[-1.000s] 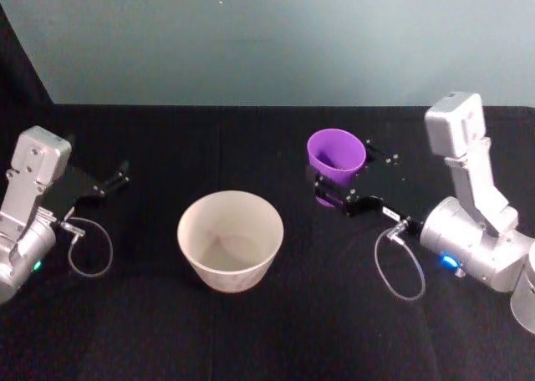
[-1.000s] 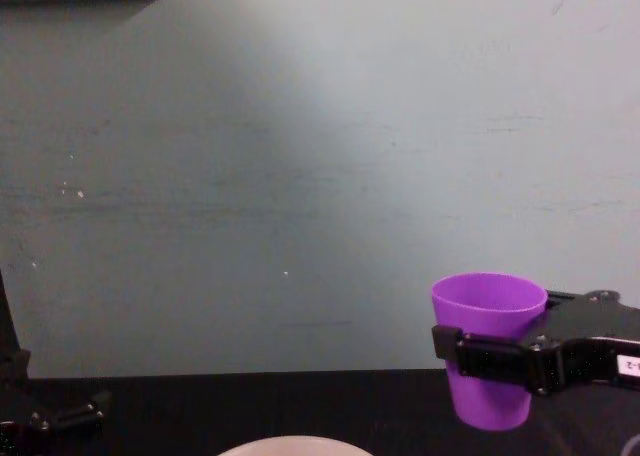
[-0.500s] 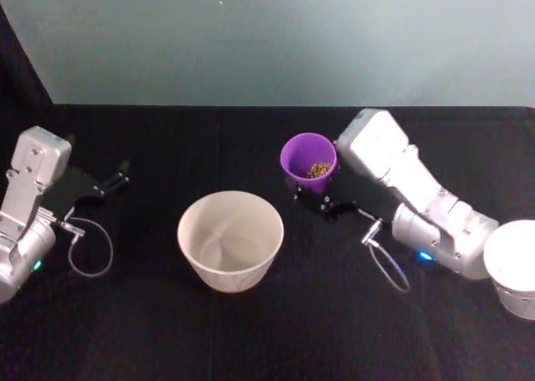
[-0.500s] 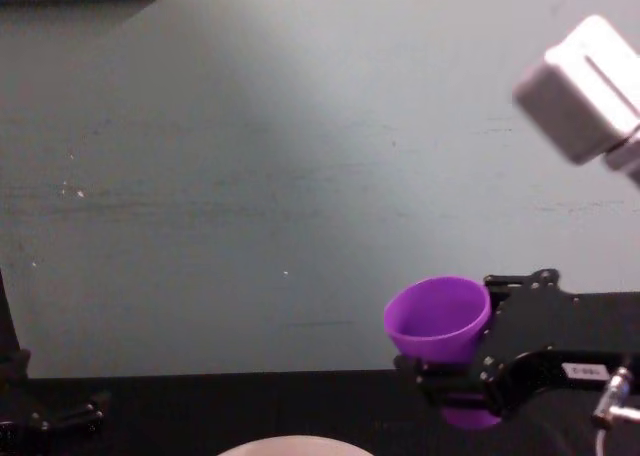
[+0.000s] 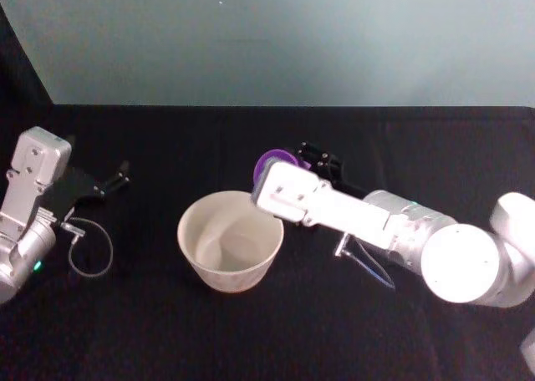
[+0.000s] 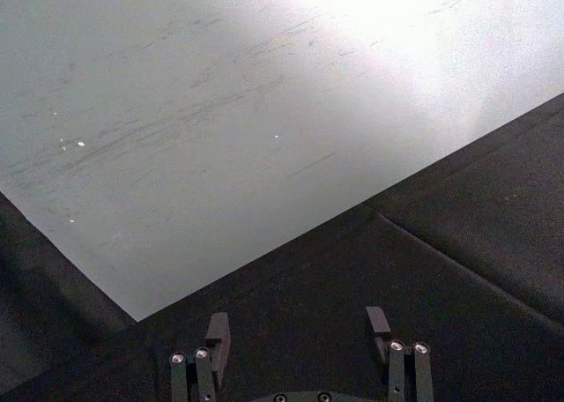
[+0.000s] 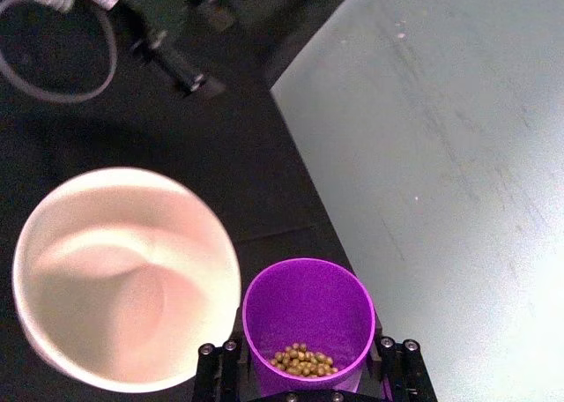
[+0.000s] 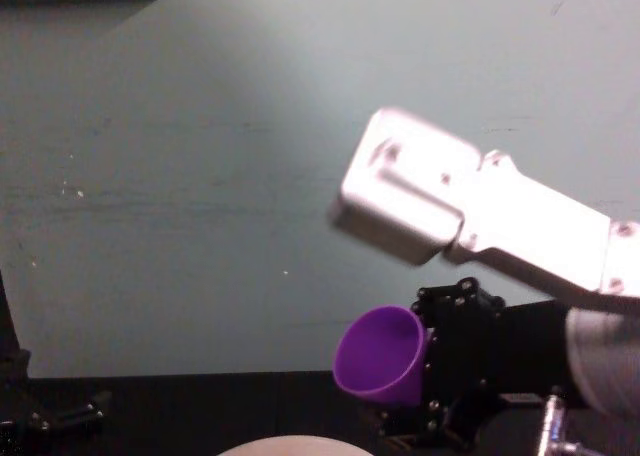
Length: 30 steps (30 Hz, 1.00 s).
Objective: Pick up the cup and pour the mung beans from the cup into the bowl.
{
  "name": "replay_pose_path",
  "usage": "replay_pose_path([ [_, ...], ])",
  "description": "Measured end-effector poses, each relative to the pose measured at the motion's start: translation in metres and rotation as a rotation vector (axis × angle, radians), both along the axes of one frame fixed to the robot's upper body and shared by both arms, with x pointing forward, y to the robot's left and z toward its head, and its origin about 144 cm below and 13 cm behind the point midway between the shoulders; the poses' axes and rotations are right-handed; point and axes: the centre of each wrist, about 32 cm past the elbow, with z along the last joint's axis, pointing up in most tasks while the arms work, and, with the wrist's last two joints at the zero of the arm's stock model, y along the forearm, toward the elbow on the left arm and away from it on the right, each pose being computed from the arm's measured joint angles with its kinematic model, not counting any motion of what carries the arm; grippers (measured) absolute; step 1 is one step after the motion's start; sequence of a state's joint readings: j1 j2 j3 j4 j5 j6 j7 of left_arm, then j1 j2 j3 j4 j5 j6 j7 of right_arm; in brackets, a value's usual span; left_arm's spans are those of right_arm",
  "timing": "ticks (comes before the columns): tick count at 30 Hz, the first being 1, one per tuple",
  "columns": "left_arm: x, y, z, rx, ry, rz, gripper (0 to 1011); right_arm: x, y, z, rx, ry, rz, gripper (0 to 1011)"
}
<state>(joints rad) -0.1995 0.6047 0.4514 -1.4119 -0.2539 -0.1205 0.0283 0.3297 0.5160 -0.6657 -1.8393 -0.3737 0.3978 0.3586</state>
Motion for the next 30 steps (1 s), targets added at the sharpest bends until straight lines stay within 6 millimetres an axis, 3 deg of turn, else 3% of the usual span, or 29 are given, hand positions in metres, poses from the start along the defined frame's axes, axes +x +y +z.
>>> replay_pose_path([
  [10, 0.000, 0.000, 0.000, 0.000, 0.000, 0.000, 1000, -0.003, 0.029, 0.001, -0.214, -0.107, 0.033, 726],
  [30, 0.000, 0.000, 0.000, 0.000, 0.000, 0.000, 1000, -0.012, 0.058, -0.007, -0.462, -0.227, 0.084, 726],
])
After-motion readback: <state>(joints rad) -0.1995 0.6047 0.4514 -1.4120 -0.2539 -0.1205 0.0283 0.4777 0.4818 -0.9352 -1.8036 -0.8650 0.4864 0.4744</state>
